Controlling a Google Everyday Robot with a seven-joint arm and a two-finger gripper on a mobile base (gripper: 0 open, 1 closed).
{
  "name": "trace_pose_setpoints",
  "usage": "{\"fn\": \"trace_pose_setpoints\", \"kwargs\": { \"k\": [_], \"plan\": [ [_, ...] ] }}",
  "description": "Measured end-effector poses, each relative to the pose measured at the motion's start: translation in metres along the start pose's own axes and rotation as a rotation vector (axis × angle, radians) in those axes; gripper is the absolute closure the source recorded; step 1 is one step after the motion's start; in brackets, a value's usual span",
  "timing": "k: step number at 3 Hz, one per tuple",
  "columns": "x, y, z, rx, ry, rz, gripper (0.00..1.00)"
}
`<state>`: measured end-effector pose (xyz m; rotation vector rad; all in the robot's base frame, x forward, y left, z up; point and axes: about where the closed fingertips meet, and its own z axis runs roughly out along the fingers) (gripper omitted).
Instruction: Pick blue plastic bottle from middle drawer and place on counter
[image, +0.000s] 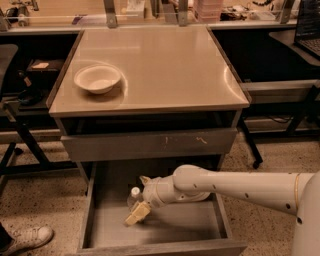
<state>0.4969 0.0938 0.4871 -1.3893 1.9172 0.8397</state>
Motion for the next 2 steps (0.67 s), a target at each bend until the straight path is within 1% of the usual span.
{"fn": "trace_pose_setpoints", "kwargs": {
  "k": [1,2],
  "plan": [
    [-0.0040,0.0007,0.0072,-0.005,0.002,0.014,0.00],
    [-0.0042,0.0008,0.0075,-0.005,0.002,0.014,0.18]
  ]
}}
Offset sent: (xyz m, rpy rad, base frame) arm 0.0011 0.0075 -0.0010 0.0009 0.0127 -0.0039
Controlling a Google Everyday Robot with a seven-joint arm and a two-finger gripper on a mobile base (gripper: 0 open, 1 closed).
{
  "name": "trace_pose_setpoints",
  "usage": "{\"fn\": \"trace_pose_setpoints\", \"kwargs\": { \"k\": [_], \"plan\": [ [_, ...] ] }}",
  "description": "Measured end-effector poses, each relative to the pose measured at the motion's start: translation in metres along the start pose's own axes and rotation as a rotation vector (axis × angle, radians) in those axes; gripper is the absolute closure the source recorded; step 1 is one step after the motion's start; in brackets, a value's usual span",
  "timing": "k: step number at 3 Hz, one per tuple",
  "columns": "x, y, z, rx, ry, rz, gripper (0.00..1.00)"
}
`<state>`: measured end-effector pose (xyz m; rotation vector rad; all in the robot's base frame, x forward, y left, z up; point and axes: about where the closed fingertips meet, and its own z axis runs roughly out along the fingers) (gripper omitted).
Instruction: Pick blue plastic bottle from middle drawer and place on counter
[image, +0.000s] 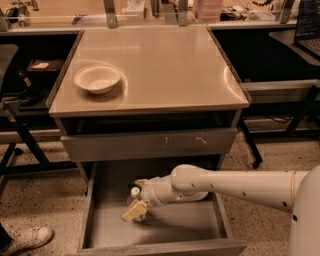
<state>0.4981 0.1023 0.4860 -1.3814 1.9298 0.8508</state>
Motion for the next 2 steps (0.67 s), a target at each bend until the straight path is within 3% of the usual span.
{"fn": "trace_pose_setpoints", "kwargs": {
  "k": [2],
  "plan": [
    [0.0000,0.0000,0.0000,0.000,0.000,0.000,0.65]
  ]
}}
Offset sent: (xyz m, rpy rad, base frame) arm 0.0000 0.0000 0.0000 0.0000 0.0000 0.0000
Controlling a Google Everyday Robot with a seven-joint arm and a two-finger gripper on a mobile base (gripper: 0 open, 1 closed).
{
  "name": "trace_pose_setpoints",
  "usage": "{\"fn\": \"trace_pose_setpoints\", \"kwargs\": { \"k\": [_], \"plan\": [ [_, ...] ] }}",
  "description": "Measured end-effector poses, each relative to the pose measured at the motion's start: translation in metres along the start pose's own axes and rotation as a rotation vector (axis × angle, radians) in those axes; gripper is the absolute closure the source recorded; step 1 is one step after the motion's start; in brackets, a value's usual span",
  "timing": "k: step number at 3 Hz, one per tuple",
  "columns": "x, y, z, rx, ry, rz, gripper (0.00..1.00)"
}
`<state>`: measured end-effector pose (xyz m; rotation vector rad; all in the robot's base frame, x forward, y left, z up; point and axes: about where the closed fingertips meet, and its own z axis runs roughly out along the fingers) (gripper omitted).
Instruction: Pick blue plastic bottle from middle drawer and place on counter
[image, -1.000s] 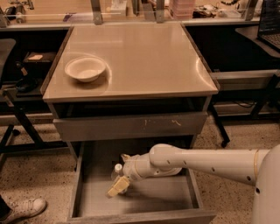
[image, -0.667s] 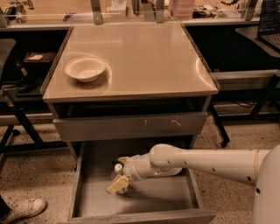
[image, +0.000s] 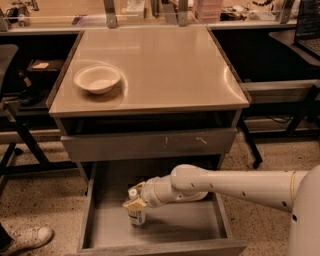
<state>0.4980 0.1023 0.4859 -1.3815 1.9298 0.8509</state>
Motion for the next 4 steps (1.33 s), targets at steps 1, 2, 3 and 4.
{"fn": "trace_pose_setpoints", "kwargs": {
  "k": [1,2,3,4],
  "plan": [
    [-0.001,0.012,-0.012,0.012,0.000,0.044,0.88],
    [-0.012,0.029,-0.040,0.053,-0.022,0.110,1.00],
    [-0.036,0.041,-0.080,0.131,-0.048,0.134,1.00],
    [-0.069,0.041,-0.117,0.223,-0.058,0.083,1.00]
  ]
}}
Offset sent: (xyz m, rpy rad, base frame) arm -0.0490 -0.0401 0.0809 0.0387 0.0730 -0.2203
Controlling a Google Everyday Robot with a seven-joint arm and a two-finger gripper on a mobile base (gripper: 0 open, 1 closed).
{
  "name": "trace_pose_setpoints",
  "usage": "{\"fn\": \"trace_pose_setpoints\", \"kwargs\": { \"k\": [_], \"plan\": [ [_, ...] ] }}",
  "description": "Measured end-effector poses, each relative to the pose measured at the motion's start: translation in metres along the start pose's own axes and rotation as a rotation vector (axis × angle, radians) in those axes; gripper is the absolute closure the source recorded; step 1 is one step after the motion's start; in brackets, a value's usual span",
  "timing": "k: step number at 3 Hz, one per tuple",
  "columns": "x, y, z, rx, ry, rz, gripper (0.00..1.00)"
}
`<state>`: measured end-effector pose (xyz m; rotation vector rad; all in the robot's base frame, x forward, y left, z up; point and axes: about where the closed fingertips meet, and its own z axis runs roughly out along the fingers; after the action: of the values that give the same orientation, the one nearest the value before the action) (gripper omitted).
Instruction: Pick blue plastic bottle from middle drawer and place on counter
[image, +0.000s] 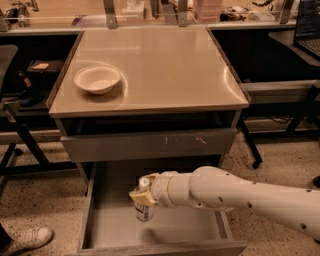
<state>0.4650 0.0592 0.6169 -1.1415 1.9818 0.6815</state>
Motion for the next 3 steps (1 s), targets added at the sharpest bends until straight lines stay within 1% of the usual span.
{"fn": "trace_pose_setpoints", "kwargs": {
  "k": [1,2,3],
  "plan": [
    [-0.011,-0.001,-0.009,0.024,-0.002,-0.025,1.00],
    [-0.011,-0.001,-0.009,0.022,-0.002,-0.023,1.00],
    [-0.026,-0.009,-0.020,0.023,0.000,-0.010,1.00]
  ]
}}
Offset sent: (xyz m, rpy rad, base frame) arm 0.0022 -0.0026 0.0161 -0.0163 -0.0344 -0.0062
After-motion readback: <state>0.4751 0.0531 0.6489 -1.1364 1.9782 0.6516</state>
